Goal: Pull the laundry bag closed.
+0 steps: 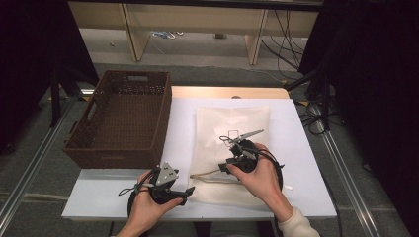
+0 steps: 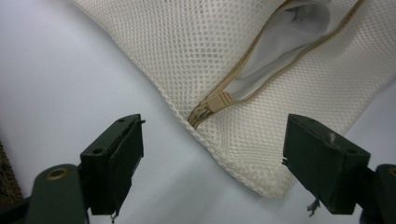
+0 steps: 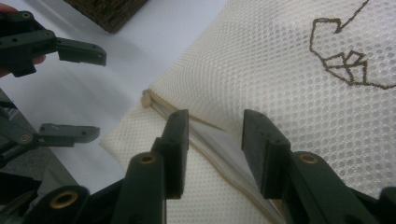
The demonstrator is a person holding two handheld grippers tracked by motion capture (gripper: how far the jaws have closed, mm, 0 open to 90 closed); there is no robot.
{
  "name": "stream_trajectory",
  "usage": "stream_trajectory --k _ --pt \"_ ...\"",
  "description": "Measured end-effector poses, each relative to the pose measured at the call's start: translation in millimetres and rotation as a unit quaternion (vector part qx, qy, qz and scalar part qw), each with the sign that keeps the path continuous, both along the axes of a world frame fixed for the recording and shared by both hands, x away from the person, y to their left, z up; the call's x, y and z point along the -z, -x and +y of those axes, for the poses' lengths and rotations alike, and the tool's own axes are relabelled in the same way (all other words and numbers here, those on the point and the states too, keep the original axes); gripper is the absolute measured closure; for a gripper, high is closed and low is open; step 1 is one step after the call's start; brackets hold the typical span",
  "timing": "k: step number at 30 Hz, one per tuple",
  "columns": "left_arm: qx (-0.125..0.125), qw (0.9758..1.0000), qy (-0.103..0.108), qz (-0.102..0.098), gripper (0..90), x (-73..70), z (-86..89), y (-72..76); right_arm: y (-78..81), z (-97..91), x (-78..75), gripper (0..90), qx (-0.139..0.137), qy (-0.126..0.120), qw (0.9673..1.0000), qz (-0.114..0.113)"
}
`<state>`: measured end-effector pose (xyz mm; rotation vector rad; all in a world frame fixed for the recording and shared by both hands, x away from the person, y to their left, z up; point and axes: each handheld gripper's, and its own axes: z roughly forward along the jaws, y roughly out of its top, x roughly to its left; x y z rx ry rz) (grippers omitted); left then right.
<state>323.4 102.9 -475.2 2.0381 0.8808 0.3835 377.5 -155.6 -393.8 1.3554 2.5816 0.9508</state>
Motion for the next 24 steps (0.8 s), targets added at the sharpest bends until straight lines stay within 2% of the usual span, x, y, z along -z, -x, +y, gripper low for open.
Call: stream_trajectory --k 1,2,3,5,6,8,10,13,14,16,17,18,19,21,23,24 --pt "0.005 1.0 0.001 0.007 20.7 -0.2 0.7 -0.7 -2.4 -1.3 0.5 63.1 -0.013 0.005 0.9999 -0.004" --pt "-0.002 0.9999 0.01 -0.002 20.8 1.6 -1.1 -1.1 -2.2 -0.8 0.8 63.2 -0.011 0.004 0.9999 -0.001" --pt "-0.002 0.9999 0.013 -0.002 20.9 2.2 -1.3 -1.3 -1.8 0.1 1.1 63.3 -0.008 0.003 1.0 0.004" --pt "0.005 1.0 -0.001 0.007 21.1 2.0 1.2 -2.1 -2.1 0.9 1.9 63.6 -0.014 0.002 0.9999 0.004" --pt "-0.004 0.9998 0.012 0.014 21.2 3.5 -0.5 -1.2 -1.1 1.6 1.8 63.7 -0.011 0.0 0.9999 0.009" --pt "-0.001 1.0 0.007 0.003 21.2 4.5 -1.0 -1.1 -1.1 2.7 2.0 63.8 -0.016 0.002 0.9999 0.005" --pt "0.001 1.0 0.0 0.004 21.3 3.9 -0.4 -0.9 -0.5 4.5 1.6 64.0 -0.018 0.001 0.9998 0.006" --pt "-0.007 0.9999 0.013 0.004 21.7 4.7 -1.4 -1.0 -0.2 5.6 2.8 64.6 -0.018 -0.001 0.9998 0.008" --pt "-0.015 0.9997 0.014 0.01 22.3 4.1 -1.0 -0.7 0.9 7.2 3.0 64.7 -0.012 -0.002 0.9998 0.016" --pt "-0.008 0.9998 0.015 0.009 22.5 3.6 0.3 -1.4 -0.8 8.2 5.3 65.6 -0.02 -0.003 0.9997 0.012" --pt "-0.01 0.9997 0.021 0.009 22.5 4.0 -0.2 -0.9 -0.6 9.9 6.0 66.2 -0.019 -0.007 0.9996 0.019" --pt "-0.014 0.9997 0.019 0.003 22.5 4.5 -0.1 0.0 -0.9 11.7 7.1 66.6 -0.018 -0.008 0.9995 0.025" --pt "-0.01 0.9999 0.007 0.005 22.5 3.3 1.3 0.5 -1.1 13.5 7.9 66.9 -0.02 -0.006 0.9995 0.025" --pt "-0.008 0.9998 0.019 0.008 22.6 3.7 0.6 0.9 -1.3 18.8 9.4 67.7 -0.027 -0.007 0.9993 0.023" --pt "-0.009 0.9998 0.015 0.013 22.7 3.2 0.7 0.9 -0.9 25.5 9.9 68.5 -0.037 -0.008 0.999 0.025" --pt "0.0 0.9999 0.01 -0.011 22.7 3.4 1.4 -1.9 0.1 29.1 10.5 69.2 -0.036 -0.01 0.9988 0.031"
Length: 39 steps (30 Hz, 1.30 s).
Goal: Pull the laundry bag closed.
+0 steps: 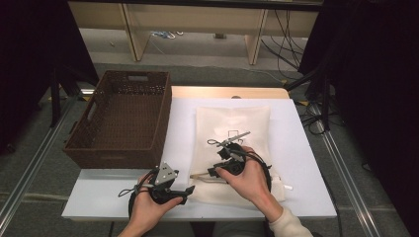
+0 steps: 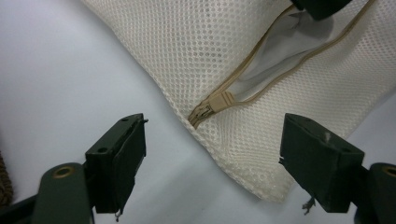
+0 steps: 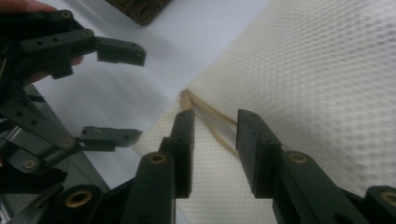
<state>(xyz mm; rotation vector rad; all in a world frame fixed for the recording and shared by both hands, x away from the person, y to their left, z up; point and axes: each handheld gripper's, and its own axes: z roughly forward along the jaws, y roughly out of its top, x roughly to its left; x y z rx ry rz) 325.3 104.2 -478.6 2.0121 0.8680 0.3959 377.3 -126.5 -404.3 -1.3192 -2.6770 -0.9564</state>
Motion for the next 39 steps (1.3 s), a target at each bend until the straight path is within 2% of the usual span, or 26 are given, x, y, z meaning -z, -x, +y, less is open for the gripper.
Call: stream_trajectory --k 1,2,3,4,5,6,8,9,10,13,14,15,17,18,20,21,29,35,36,37,39 --pt "0.002 0.9999 -0.01 -0.01 22.8 -0.4 0.6 -1.5 0.2 3.1 1.2 70.1 -0.004 0.0 1.0 0.004" --pt "-0.005 1.0 -0.007 -0.003 22.8 0.2 -0.2 -0.4 -1.2 5.4 3.3 70.6 -0.013 0.001 0.9999 0.005" --pt "-0.006 1.0 -0.001 0.007 22.9 1.1 -1.2 0.6 -1.1 8.6 5.0 71.4 -0.007 0.001 0.9999 0.012" --pt "0.005 0.9999 -0.009 0.002 23.0 1.2 -0.8 -0.9 -2.7 10.3 6.8 72.3 -0.012 0.003 0.9997 0.018" --pt "-0.011 0.9991 0.027 0.032 23.1 4.8 -6.1 2.2 -4.3 12.1 8.4 73.0 -0.016 0.004 0.9996 0.023" --pt "-0.011 0.9991 0.027 0.032 23.1 4.8 -6.1 2.2 -4.3 12.1 8.4 73.0 -0.016 0.004 0.9996 0.023" --pt "-0.005 0.9997 0.011 0.022 23.1 5.1 -5.0 0.8 -7.7 18.6 13.5 73.4 -0.007 -0.002 0.9991 0.041" --pt "-0.003 0.9993 0.011 0.035 23.1 5.3 -5.0 1.2 -9.7 19.5 16.3 73.4 -0.014 -0.001 0.9992 0.038" --pt "0.0 0.9998 0.001 0.021 23.1 5.8 -4.8 1.1 -10.6 21.4 18.8 73.3 -0.011 0.003 0.999 0.042" --pt "0.001 0.9997 0.0 0.025 23.1 6.1 -5.2 1.2 -13.1 26.4 26.5 73.2 -0.014 0.006 0.9985 0.052" --pt "0.001 0.9997 -0.001 0.025 23.1 5.9 -5.3 1.3 -14.3 27.1 28.2 73.2 -0.02 0.006 0.9987 0.047" --pt "0.003 0.9997 -0.004 0.026 23.1 5.7 -4.9 1.2 -13.8 29.3 28.4 73.2 -0.015 0.008 0.9983 0.055" --pt "0.005 0.9996 -0.011 0.026 23.1 5.9 -4.3 0.4 -14.0 32.2 29.4 73.2 -0.015 0.006 0.9982 0.057" --pt "0.002 0.9997 -0.006 0.023 23.1 7.2 -4.9 0.4 -15.7 32.9 30.7 73.1 -0.025 0.007 0.9984 0.05" --pt "0.008 0.9995 -0.005 0.029 23.1 6.7 -4.7 0.7 -15.5 36.0 31.0 73.1 -0.02 0.009 0.9981 0.058" --pt "0.001 0.9997 -0.003 0.024 23.1 7.4 -5.6 1.0 -16.5 37.4 32.7 73.1 -0.025 0.01 0.9983 0.053" --pt "0.003 0.9997 -0.003 0.026 23.1 7.9 -5.8 0.7 -19.8 48.2 39.0 73.3 -0.022 0.022 0.997 0.071" --pt "0.001 0.9996 -0.003 0.028 23.1 7.7 -5.5 0.7 -23.4 52.9 42.0 75.9 -0.032 0.029 0.9971 0.063" --pt "0.001 0.9996 -0.003 0.028 23.1 7.8 -5.6 0.8 -21.8 54.8 40.7 76.9 -0.023 0.026 0.9966 0.075" --pt "0.001 0.9996 -0.003 0.028 23.1 7.8 -5.7 0.9 -24.0 54.8 42.7 77.7 -0.036 0.027 0.997 0.063" --pt "0.001 0.9996 -0.003 0.028 23.1 7.7 -5.6 0.8 -24.3 56.0 42.1 79.0 -0.036 0.029 0.9965 0.069"
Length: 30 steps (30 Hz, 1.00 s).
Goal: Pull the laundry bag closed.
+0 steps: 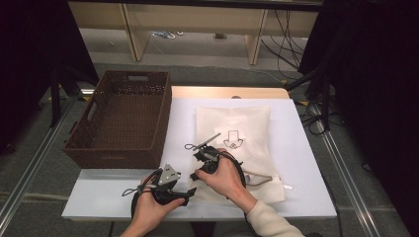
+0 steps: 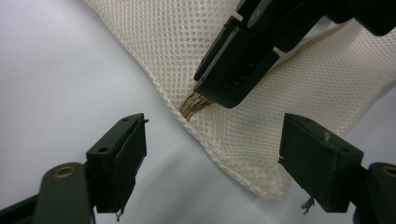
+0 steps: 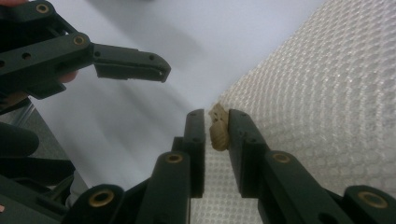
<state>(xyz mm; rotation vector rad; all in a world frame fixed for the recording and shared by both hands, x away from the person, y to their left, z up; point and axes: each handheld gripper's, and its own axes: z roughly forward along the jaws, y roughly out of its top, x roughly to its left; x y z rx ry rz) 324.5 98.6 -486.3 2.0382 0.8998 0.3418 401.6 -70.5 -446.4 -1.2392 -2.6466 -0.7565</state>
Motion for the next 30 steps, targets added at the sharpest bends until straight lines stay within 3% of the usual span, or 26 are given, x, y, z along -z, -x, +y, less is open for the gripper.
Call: stream_trajectory --k 11,17,18,24,27,30 --pt "-0.002 1.0 0.0 0.001 23.1 0.4 -0.4 -0.1 -2.0 4.8 3.5 83.3 0.012 0.002 0.9999 0.005" --pt "0.0 1.0 -0.003 0.0 23.4 0.3 1.3 -1.2 -3.9 4.8 5.4 87.0 0.005 0.0 0.9999 0.01" --pt "-0.001 0.9999 0.0 0.012 23.5 -0.1 1.3 -0.9 -3.9 4.7 5.3 87.0 0.007 0.0 0.9999 0.01" --pt "-0.008 0.9999 0.008 0.007 24.1 0.8 0.0 -0.3 -3.7 5.8 5.4 86.9 0.014 0.002 0.9998 0.014" --pt "-0.004 1.0 0.0 0.005 24.6 0.5 0.8 -1.1 -3.5 5.9 5.4 85.8 0.012 0.002 0.9998 0.013" --pt "-0.01 0.9998 0.013 0.008 24.8 1.6 -0.9 0.0 -4.0 6.4 6.0 85.3 0.011 0.003 0.9998 0.014"
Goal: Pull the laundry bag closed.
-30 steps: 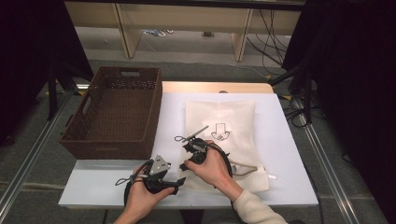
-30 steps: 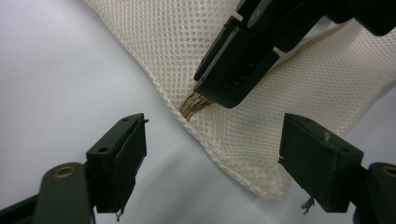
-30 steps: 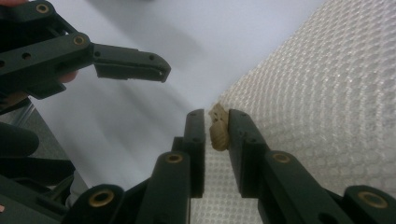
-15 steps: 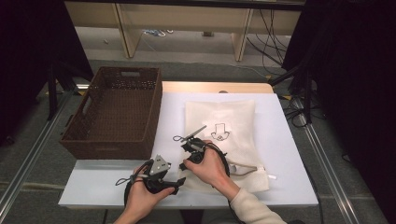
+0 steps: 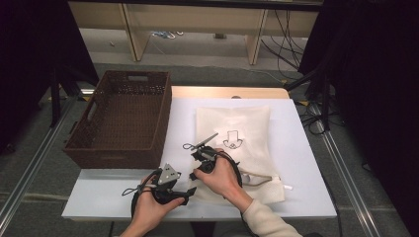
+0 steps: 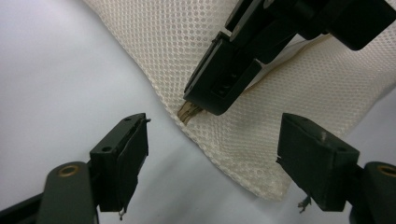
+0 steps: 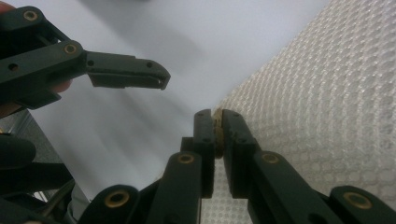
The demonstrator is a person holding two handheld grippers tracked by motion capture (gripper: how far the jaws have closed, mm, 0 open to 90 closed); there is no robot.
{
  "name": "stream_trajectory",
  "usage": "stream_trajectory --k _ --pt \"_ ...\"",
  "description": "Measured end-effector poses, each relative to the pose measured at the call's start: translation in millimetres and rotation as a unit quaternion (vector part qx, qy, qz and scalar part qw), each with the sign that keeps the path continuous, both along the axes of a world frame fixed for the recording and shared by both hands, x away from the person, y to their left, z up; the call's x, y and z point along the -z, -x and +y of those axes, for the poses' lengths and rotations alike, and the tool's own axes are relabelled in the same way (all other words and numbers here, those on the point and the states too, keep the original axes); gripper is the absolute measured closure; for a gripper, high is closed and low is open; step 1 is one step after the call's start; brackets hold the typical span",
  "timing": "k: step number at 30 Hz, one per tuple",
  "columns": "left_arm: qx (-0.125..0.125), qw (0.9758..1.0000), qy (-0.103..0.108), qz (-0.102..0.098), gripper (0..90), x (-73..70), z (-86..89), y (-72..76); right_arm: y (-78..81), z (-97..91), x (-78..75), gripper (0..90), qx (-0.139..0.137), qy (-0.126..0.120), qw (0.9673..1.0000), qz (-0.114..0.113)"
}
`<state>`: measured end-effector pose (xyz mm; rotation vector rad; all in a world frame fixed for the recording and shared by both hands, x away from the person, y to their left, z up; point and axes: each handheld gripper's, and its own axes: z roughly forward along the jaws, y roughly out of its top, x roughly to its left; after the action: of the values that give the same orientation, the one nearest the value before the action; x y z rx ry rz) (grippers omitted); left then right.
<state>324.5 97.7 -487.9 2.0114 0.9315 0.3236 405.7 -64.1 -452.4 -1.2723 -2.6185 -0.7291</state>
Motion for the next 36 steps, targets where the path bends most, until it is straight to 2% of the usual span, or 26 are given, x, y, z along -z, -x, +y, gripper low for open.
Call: stream_trajectory --k 1,2,3,5,6,7,8,9,12,13,14,15,16,17,20,22,26,28,29,30,31,32,33,34,35,36 --pt "0.0 1.0 -0.002 0.0 24.8 -0.1 0.2 -0.1 -0.1 0.3 0.4 85.0 0.001 0.0 1.0 -0.002" --pt "0.006 0.9999 -0.013 -0.003 25.0 -0.8 1.9 -1.2 -0.1 0.5 0.8 85.0 0.003 -0.001 1.0 0.002" --pt "0.011 0.9998 -0.014 -0.006 25.1 -1.4 2.3 -1.4 0.0 0.7 0.6 85.4 0.003 -0.003 1.0 0.004" --pt "0.009 0.9999 -0.011 -0.004 25.4 -1.0 2.1 -1.5 -0.4 0.5 1.1 86.7 0.0 -0.002 1.0 -0.005" --pt "0.012 0.9999 -0.011 0.0 25.8 -1.0 2.5 -1.9 0.4 0.8 0.0 87.1 0.002 0.0 1.0 0.0" --pt "0.014 0.9998 -0.013 0.002 26.6 -1.2 2.9 -2.1 0.5 0.3 0.0 88.1 -0.001 0.0 1.0 -0.006" --pt "0.006 0.9999 -0.009 -0.005 27.4 0.0 1.8 -2.1 0.7 0.2 -0.3 88.1 -0.002 -0.001 1.0 -0.008" --pt "-0.001 1.0 -0.002 0.002 28.2 0.1 1.1 -1.7 1.3 0.2 -0.7 88.1 0.0 -0.004 0.9999 -0.014" --pt "0.004 1.0 -0.002 0.004 30.2 -1.8 3.2 -3.8 2.1 -2.1 -4.7 88.2 -0.004 0.0 0.9998 -0.018" --pt "-0.005 1.0 -0.004 0.0 31.2 -2.4 3.6 -4.2 2.6 -2.8 -6.1 88.3 -0.007 -0.002 0.9998 -0.016" --pt "-0.009 0.9999 0.011 0.0 32.4 -2.5 2.1 -4.5 4.5 -3.1 -8.9 88.2 0.002 -0.003 0.9999 -0.014" --pt "-0.006 1.0 0.001 -0.001 33.7 -3.4 4.0 -5.6 5.0 -3.9 -10.4 88.3 0.001 -0.003 0.9999 -0.015" --pt "-0.002 1.0 0.007 -0.001 34.8 -4.1 3.7 -6.6 5.3 -4.9 -11.8 88.3 -0.001 -0.004 0.9998 -0.018" --pt "-0.001 1.0 0.005 0.0 36.0 -5.0 4.2 -7.3 6.1 -5.6 -13.7 88.3 -0.001 -0.005 0.9998 -0.02" --pt "-0.004 0.9995 0.027 0.013 40.4 -7.0 1.0 -9.1 7.2 -9.4 -19.1 88.3 -0.012 -0.011 0.9995 -0.027" --pt "0.002 0.9999 0.014 0.001 43.4 -8.2 1.3 -11.2 8.9 -11.8 -22.9 88.3 -0.012 -0.012 0.9994 -0.031" --pt "0.011 0.9996 0.024 0.009 49.2 -9.6 -4.9 -12.5 12.4 -16.4 -28.1 88.3 -0.011 -0.013 0.9989 -0.043" --pt "0.017 0.9995 0.027 0.003 50.0 -10.2 -8.8 -13.3 13.0 -19.1 -30.2 88.3 -0.012 -0.015 0.9989 -0.042" --pt "0.017 0.9994 0.028 0.005 50.0 -9.9 -10.4 -14.1 13.6 -20.0 -31.0 88.3 -0.009 -0.014 0.9989 -0.043" --pt "0.024 0.9995 0.018 0.007 50.6 -10.1 -10.1 -15.4 13.1 -21.6 -31.7 88.3 -0.015 -0.018 0.9989 -0.042" --pt "0.017 0.9993 0.03 0.013 51.5 -8.7 -12.8 -16.3 14.6 -21.8 -33.2 88.3 -0.006 -0.018 0.9992 -0.034" --pt "0.02 0.9993 0.025 0.018 52.4 -8.1 -12.4 -18.2 14.6 -22.8 -33.9 88.3 -0.011 -0.018 0.9989 -0.041" --pt "0.015 0.9987 0.042 0.025 53.6 -6.2 -14.1 -20.0 16.3 -22.6 -34.9 88.3 -0.003 -0.015 0.999 -0.042" --pt "0.014 0.9983 0.046 0.033 54.7 -5.6 -13.9 -21.9 15.8 -23.5 -35.0 88.3 -0.014 -0.016 0.9986 -0.049" --pt "0.015 0.9979 0.05 0.038 56.3 -4.8 -13.5 -23.8 17.7 -23.3 -36.3 88.3 -0.006 -0.013 0.9989 -0.045" --pt "0.017 0.9977 0.051 0.041 59.1 -4.0 -12.8 -25.5 17.9 -23.9 -36.3 88.3 -0.011 -0.013 0.9987 -0.048"
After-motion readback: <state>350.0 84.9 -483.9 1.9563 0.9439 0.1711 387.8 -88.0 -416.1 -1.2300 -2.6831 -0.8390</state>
